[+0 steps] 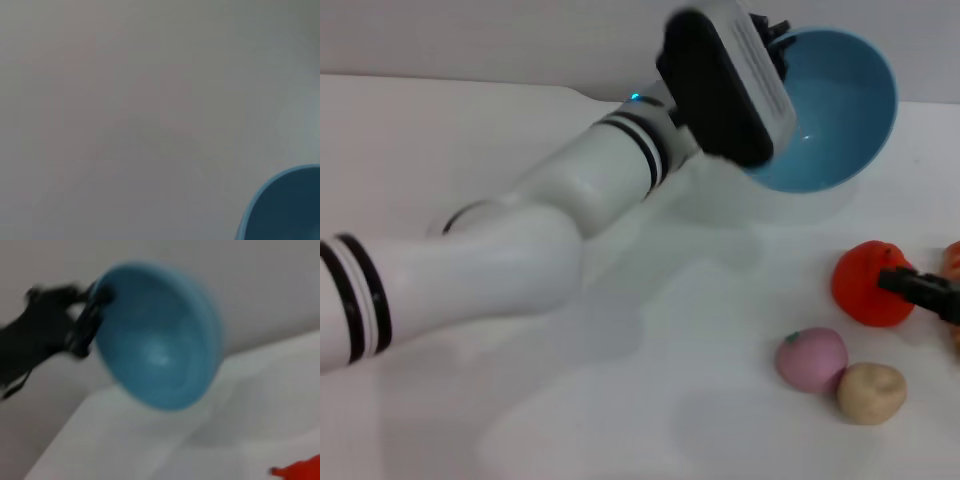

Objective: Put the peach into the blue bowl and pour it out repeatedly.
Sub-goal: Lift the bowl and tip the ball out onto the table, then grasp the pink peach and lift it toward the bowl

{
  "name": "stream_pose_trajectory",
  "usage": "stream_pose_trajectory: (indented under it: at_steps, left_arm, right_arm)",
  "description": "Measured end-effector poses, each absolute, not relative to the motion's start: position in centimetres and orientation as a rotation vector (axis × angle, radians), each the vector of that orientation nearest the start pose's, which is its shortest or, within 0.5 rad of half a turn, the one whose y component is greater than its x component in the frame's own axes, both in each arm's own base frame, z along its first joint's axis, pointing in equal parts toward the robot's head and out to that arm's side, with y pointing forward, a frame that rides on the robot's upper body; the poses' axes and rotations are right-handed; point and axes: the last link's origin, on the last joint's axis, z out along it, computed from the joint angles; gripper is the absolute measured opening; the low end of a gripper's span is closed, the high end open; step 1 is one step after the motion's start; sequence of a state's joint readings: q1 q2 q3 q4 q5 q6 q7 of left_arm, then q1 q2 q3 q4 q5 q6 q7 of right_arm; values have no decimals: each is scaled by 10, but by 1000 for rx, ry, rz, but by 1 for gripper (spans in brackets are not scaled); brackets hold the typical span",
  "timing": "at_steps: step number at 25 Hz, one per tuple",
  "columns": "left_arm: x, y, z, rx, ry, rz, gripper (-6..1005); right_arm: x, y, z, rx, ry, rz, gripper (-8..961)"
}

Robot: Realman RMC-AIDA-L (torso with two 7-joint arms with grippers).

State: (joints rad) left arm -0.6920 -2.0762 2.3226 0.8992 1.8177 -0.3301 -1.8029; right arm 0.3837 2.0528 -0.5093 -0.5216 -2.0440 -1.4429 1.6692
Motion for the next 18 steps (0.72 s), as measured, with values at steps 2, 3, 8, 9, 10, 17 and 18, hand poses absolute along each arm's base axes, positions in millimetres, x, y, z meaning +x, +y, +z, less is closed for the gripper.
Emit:
stream_pose_trajectory:
  at_steps: [2,3,8,9,10,17,18]
  left_arm:
    - [-107,399,-118,-2156,134,-249,-2]
    - [-109,404,-116,-2175,52,-264,-2]
    - [-120,414,-110,-2217,-151,-284,-2]
    - [-120,414,-110,-2217,-151,-284,-2]
    - [-123,415,-110,-2215,-160,-279,-2]
    - [-123,414,-113,-2220,-162,-273,-2]
    - [-123,415,-113,-2220,-162,-272,-2]
  right_arm:
    - [333,298,-1,-2354,1387,711,328]
    - [328,302,-4,-2384,1393,686,326]
    - [314,312,-20,-2501,1515,472,320]
    - [314,312,-22,-2518,1541,417,319]
    - [314,310,-24,-2531,1563,363,317]
    - [319,308,-30,-2526,1602,254,308]
    - [320,308,-31,-2517,1603,251,307]
